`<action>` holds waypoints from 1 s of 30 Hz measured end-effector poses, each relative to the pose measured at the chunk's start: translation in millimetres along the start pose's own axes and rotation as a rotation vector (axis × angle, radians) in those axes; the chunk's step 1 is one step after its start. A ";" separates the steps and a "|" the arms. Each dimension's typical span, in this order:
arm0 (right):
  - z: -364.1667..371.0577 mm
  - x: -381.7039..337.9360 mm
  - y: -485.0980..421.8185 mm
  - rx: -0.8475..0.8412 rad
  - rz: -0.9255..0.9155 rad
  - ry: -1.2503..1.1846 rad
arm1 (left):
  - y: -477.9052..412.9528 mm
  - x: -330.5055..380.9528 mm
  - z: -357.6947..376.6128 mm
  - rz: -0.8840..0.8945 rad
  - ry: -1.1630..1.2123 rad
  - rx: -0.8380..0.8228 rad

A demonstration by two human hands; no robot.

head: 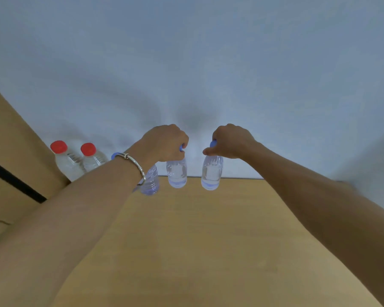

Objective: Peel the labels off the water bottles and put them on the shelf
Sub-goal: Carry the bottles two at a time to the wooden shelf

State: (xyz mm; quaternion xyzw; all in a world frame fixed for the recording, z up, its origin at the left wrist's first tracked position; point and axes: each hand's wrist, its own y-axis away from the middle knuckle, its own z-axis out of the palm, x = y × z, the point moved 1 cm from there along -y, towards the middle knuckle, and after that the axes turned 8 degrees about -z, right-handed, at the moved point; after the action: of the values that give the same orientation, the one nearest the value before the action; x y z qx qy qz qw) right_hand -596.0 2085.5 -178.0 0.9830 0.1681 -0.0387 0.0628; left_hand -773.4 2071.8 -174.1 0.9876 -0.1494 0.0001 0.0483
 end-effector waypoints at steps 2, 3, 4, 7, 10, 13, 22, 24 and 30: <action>14.0 -1.8 -5.8 -0.013 -0.013 -0.019 | -5.5 -3.5 13.6 -0.015 -0.009 -0.018; 20.8 -3.0 -8.6 -0.019 -0.023 -0.023 | -7.4 -5.3 20.1 -0.021 -0.012 -0.026; 27.3 -4.5 -11.2 -0.023 -0.035 -0.024 | -8.6 -7.3 26.5 -0.026 -0.017 -0.034; 43.4 -9.0 -17.0 -0.029 -0.057 -0.022 | -10.9 -13.6 43.1 -0.040 -0.034 -0.046; 54.1 -13.3 -21.8 -0.034 -0.075 -0.024 | -13.2 -19.1 53.9 -0.060 -0.049 -0.053; 58.6 -17.9 -27.3 -0.038 -0.084 -0.038 | -14.6 -21.5 60.0 -0.059 -0.078 -0.054; 61.1 -27.3 -34.8 -0.056 -0.102 -0.026 | -17.5 -23.2 72.4 -0.045 -0.121 -0.038; 64.5 -27.6 -33.5 -0.063 -0.100 -0.023 | -17.3 -21.8 75.9 -0.039 -0.122 -0.035; 79.3 -29.6 -29.5 -0.091 -0.078 -0.033 | -21.3 -22.5 87.0 -0.029 -0.106 -0.001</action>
State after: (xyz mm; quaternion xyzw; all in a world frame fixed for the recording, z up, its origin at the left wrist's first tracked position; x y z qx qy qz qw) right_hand -638.0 2092.6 -256.8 0.9711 0.2068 -0.0495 0.1086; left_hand -789.8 2090.4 -263.1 0.9883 -0.1373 -0.0532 0.0407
